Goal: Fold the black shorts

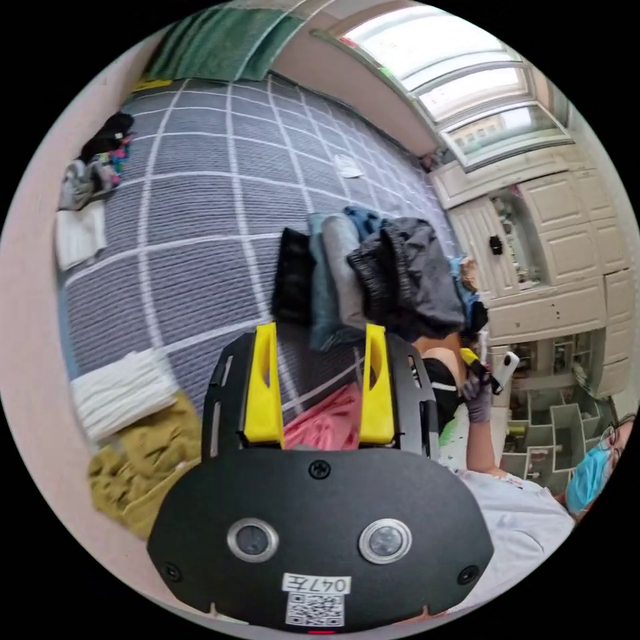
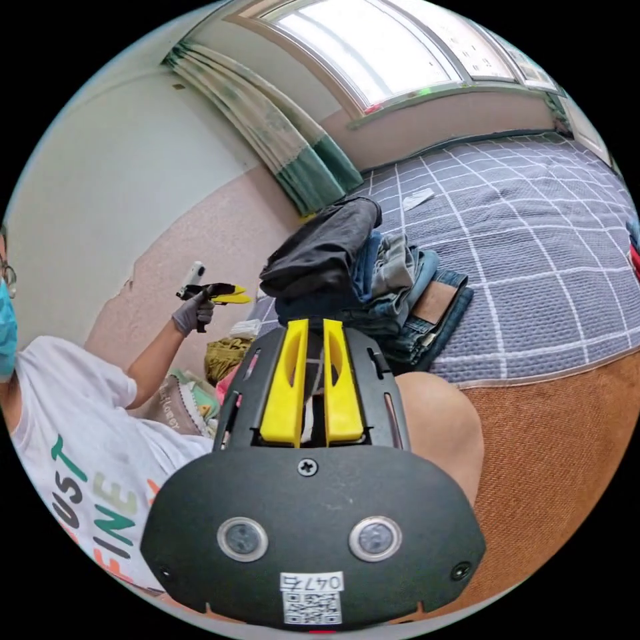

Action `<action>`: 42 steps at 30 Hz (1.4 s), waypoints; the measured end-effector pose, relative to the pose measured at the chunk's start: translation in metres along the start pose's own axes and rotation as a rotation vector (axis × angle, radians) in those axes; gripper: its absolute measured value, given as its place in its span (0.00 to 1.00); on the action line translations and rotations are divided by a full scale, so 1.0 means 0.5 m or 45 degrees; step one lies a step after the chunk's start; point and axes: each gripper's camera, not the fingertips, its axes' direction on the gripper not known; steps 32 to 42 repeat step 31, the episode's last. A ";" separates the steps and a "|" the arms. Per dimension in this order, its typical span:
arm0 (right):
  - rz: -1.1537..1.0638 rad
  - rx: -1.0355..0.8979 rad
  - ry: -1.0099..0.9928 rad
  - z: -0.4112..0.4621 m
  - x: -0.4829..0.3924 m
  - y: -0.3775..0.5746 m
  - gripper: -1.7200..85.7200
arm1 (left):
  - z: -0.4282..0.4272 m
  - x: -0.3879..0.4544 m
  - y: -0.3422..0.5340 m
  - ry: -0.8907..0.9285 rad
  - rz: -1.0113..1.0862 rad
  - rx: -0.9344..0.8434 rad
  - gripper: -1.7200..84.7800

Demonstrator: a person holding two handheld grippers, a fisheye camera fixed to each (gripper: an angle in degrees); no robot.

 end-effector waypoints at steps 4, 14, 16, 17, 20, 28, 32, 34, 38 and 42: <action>0.057 0.056 -0.065 0.009 0.028 0.034 0.01 | -0.128 -0.031 -0.008 -0.508 -0.105 -0.212 0.21; 0.072 -0.004 -0.154 0.051 0.073 0.027 0.01 | 0.058 0.036 -0.051 -0.869 -0.050 -0.740 0.24; 0.095 0.034 -0.183 0.044 0.084 0.038 0.01 | 0.089 0.076 -0.068 -1.067 0.034 -0.807 0.17; 0.111 0.058 -0.201 0.041 0.091 0.047 0.01 | 0.093 0.112 -0.086 -1.086 0.094 -0.834 0.11; 0.134 0.117 -0.240 0.030 0.101 0.067 0.01 | 0.020 0.203 -0.161 -0.979 0.121 -0.839 0.02; 0.091 0.156 -0.234 0.021 0.085 0.098 0.01 | -0.291 0.404 -0.227 -0.240 0.357 -0.276 0.01; 0.073 0.184 -0.243 0.007 0.077 0.117 0.01 | -0.332 0.461 -0.235 -0.244 0.374 -0.199 0.02; 0.073 0.184 -0.243 0.007 0.077 0.117 0.01 | -0.332 0.461 -0.235 -0.244 0.374 -0.199 0.02; 0.073 0.184 -0.243 0.007 0.077 0.117 0.01 | -0.332 0.461 -0.235 -0.244 0.374 -0.199 0.02; 0.073 0.184 -0.243 0.007 0.077 0.117 0.01 | -0.332 0.461 -0.235 -0.244 0.374 -0.199 0.02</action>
